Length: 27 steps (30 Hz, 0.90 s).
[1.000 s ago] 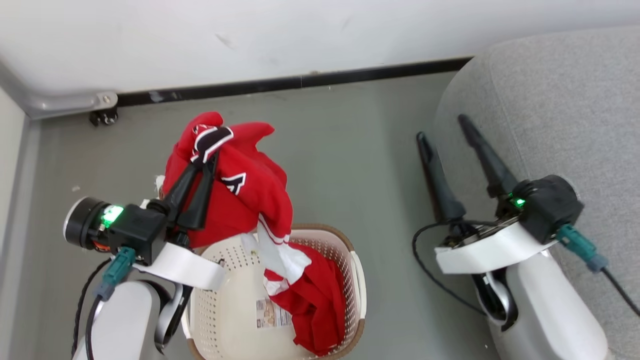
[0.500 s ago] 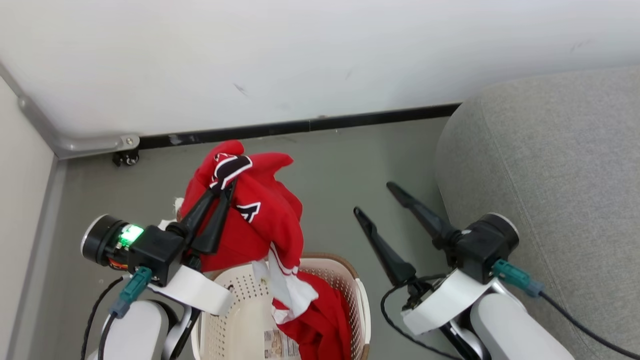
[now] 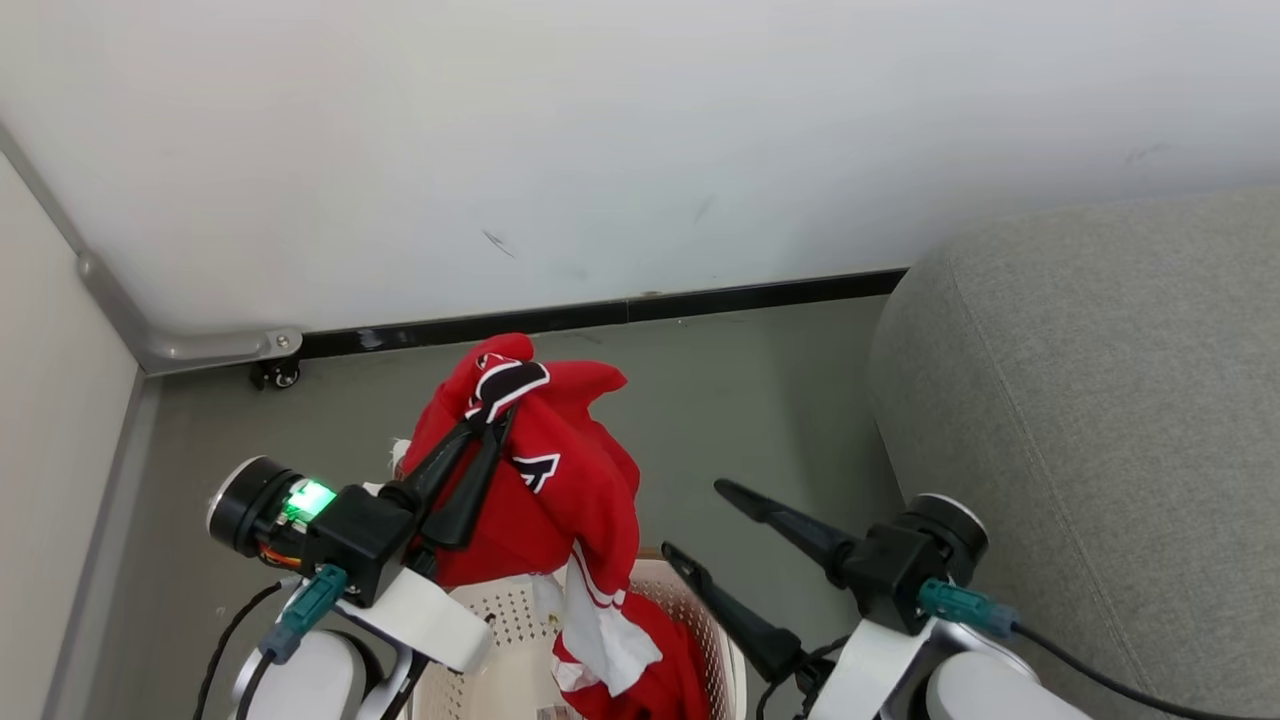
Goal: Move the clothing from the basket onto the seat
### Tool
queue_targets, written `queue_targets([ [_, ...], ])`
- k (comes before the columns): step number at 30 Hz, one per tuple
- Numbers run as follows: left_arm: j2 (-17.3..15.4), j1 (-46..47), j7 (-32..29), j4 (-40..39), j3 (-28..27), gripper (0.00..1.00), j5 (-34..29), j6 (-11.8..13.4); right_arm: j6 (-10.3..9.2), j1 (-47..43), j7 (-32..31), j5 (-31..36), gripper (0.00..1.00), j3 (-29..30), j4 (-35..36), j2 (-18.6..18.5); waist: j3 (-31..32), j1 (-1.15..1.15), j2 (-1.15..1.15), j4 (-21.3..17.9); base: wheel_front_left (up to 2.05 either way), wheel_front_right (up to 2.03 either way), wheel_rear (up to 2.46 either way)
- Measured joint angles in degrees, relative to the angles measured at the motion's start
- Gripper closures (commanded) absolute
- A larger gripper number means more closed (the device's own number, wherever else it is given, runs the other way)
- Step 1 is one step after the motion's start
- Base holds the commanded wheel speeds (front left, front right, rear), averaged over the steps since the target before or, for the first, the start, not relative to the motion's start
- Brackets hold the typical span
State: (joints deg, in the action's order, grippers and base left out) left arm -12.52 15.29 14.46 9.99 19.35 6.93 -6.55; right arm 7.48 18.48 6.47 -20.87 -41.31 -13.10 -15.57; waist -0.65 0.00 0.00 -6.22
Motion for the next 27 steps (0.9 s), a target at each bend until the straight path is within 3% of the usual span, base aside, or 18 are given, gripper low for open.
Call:
queue_targets([
  [10,0.0,0.0,0.0,-0.4,2.5,1.0,0.0,0.0,0.0,0.7,-1.7,-3.7,0.0,-4.9,1.5,-2.5,2.0,0.0,0.0,0.7,0.0,0.0,0.0],
  [27,1.0,0.3,-4.0,-2.5,6.7,1.0,-0.1,-0.5,0.01,5.5,-3.5,-8.0,0.0,-9.6,-2.0,-2.3,2.6,0.0,0.0,2.9,0.0,0.0,0.0],
])
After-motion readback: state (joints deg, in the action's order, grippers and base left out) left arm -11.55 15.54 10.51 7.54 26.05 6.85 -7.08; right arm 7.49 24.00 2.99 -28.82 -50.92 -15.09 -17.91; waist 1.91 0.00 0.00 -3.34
